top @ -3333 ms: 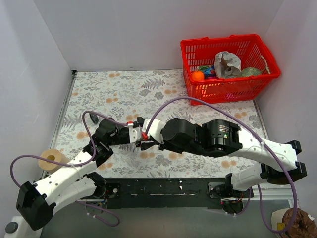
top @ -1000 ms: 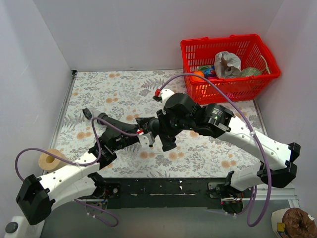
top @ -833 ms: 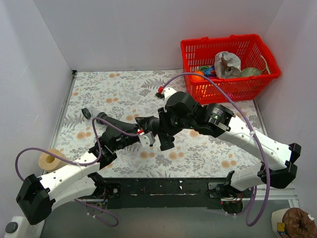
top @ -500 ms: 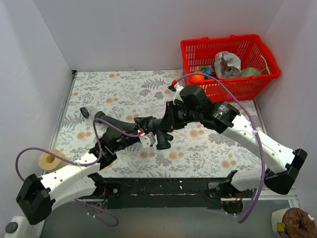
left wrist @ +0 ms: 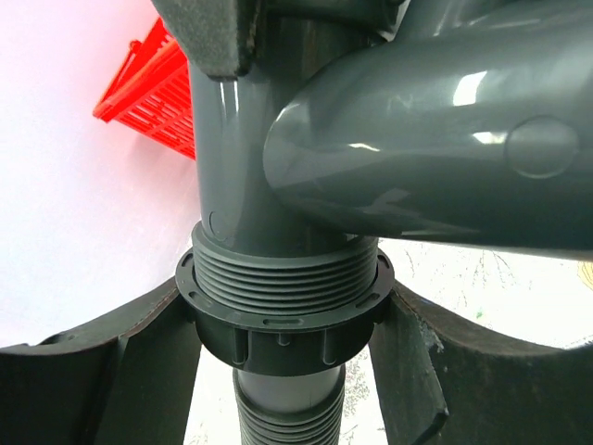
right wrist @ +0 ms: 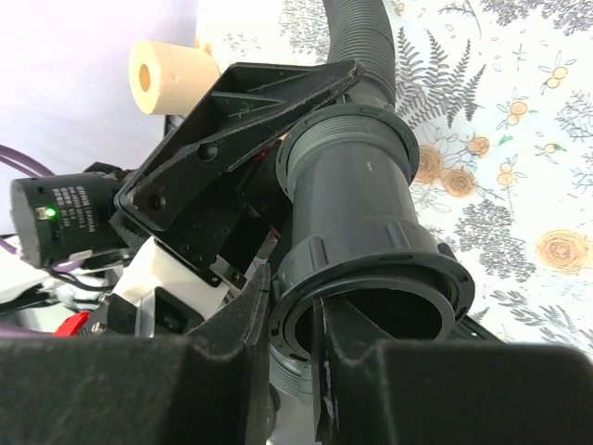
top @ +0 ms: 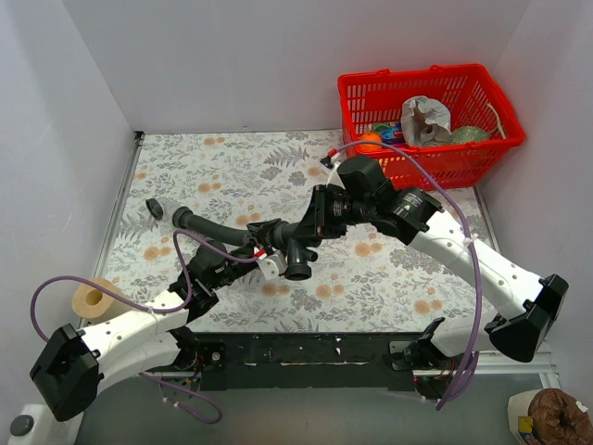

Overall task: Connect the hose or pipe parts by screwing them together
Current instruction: Install the adaptor on the pipeline.

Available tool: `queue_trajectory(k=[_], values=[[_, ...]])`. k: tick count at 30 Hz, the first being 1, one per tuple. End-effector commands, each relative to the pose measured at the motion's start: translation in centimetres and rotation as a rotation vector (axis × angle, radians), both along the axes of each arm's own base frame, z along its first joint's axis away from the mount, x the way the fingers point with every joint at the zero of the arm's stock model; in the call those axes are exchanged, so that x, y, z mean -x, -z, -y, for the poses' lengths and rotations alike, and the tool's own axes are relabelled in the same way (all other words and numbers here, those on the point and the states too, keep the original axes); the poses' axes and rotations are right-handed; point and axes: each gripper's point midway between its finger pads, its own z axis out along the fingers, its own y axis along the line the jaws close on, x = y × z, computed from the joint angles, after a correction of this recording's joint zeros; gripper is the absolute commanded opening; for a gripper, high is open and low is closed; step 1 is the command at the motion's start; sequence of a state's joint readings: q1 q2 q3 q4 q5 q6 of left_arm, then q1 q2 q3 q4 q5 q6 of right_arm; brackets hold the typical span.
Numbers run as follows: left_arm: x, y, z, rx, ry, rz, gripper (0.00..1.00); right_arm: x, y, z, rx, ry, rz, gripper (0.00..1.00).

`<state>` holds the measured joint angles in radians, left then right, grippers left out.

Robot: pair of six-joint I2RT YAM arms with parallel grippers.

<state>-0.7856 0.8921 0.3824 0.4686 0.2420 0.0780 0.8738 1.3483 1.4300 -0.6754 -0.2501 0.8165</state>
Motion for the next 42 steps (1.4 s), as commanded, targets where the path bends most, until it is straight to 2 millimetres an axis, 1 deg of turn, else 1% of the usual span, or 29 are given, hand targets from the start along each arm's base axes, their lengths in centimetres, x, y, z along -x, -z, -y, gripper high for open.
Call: queue_trajectory(k=[1,5,7,8,9,11,12,13,16,18,19,21,23,24,25,28,29,31,32,35,37,38,39,41,42], values=[[5.7,-15.0,1.1,0.353,0.220,0.441,0.00,1.3,0.7,-2.9,-0.126,-0.035,-0.167,0.01],[6.2,-15.1,0.7,0.362,0.221,0.480,0.00,1.9,0.9,-2.8,-0.184,-0.033,-0.252,0.01],[6.4,-14.9,0.5,0.367,0.219,0.502,0.00,1.9,0.9,-2.8,-0.186,-0.028,-0.282,0.01],[6.4,-14.6,0.6,0.368,0.219,0.507,0.00,2.1,0.7,-2.8,-0.189,-0.034,-0.291,0.01],[6.7,-14.8,0.2,0.388,0.213,0.538,0.00,2.0,0.4,-2.9,-0.195,-0.031,-0.297,0.01],[6.8,-14.3,0.3,0.376,0.209,0.580,0.00,2.1,-0.1,-3.1,-0.208,-0.024,-0.321,0.01],[7.1,-14.5,0.2,0.384,0.211,0.603,0.00,2.0,-0.2,-3.1,-0.211,-0.020,-0.329,0.01],[7.3,-13.9,0.4,0.374,0.221,0.604,0.00,2.0,-0.1,-3.1,-0.206,-0.018,-0.337,0.01],[8.0,-13.6,0.3,0.363,0.229,0.655,0.00,1.7,-0.6,-3.4,-0.218,-0.003,-0.354,0.01],[8.5,-13.9,0.1,0.365,0.231,0.700,0.00,1.6,-1.1,-3.7,-0.247,0.000,-0.364,0.01],[8.6,-14.1,0.0,0.365,0.234,0.713,0.00,1.5,-1.1,-3.9,-0.251,0.000,-0.374,0.01],[9.3,-14.6,-0.2,0.368,0.242,0.773,0.00,1.6,-1.2,-4.1,-0.267,-0.004,-0.387,0.01],[10.0,-14.5,-0.4,0.356,0.250,0.832,0.00,1.7,-1.6,-4.1,-0.299,0.000,-0.390,0.01],[10.2,-14.3,-0.4,0.338,0.249,0.871,0.00,1.6,-1.5,-4.3,-0.322,0.018,-0.418,0.01],[10.7,-14.1,-0.3,0.323,0.269,0.906,0.00,1.7,-2.0,-4.1,-0.348,0.022,-0.415,0.01],[11.4,-13.4,0.0,0.272,0.291,0.992,0.00,1.6,-2.5,-4.0,-0.409,0.065,-0.450,0.01],[11.6,-13.2,0.0,0.263,0.299,1.006,0.00,1.5,-2.4,-3.9,-0.423,0.088,-0.454,0.01],[11.8,-12.6,0.0,0.235,0.302,1.040,0.00,1.5,-2.6,-3.4,-0.490,0.131,-0.487,0.01],[11.9,-12.3,0.1,0.225,0.307,1.044,0.00,1.2,-3.2,-3.3,-0.535,0.149,-0.475,0.01],[11.7,-12.0,0.2,0.208,0.301,1.052,0.00,0.7,-4.0,-2.9,-0.579,0.199,-0.479,0.01],[11.7,-12.0,0.3,0.201,0.303,1.060,0.00,0.5,-4.2,-2.9,-0.592,0.208,-0.475,0.01],[11.7,-12.1,0.3,0.201,0.305,1.065,0.00,0.5,-3.8,-2.9,-0.605,0.221,-0.510,0.01],[11.8,-11.9,0.5,0.197,0.312,1.068,0.00,0.4,-5.0,-3.1,-0.656,0.198,-0.496,0.01],[11.8,-12.0,0.6,0.193,0.315,1.079,0.00,0.4,-5.4,-3.4,-0.685,0.183,-0.523,0.01],[11.8,-11.8,0.7,0.187,0.319,1.083,0.00,0.5,-6.1,-3.6,-0.712,0.161,-0.519,0.01]])
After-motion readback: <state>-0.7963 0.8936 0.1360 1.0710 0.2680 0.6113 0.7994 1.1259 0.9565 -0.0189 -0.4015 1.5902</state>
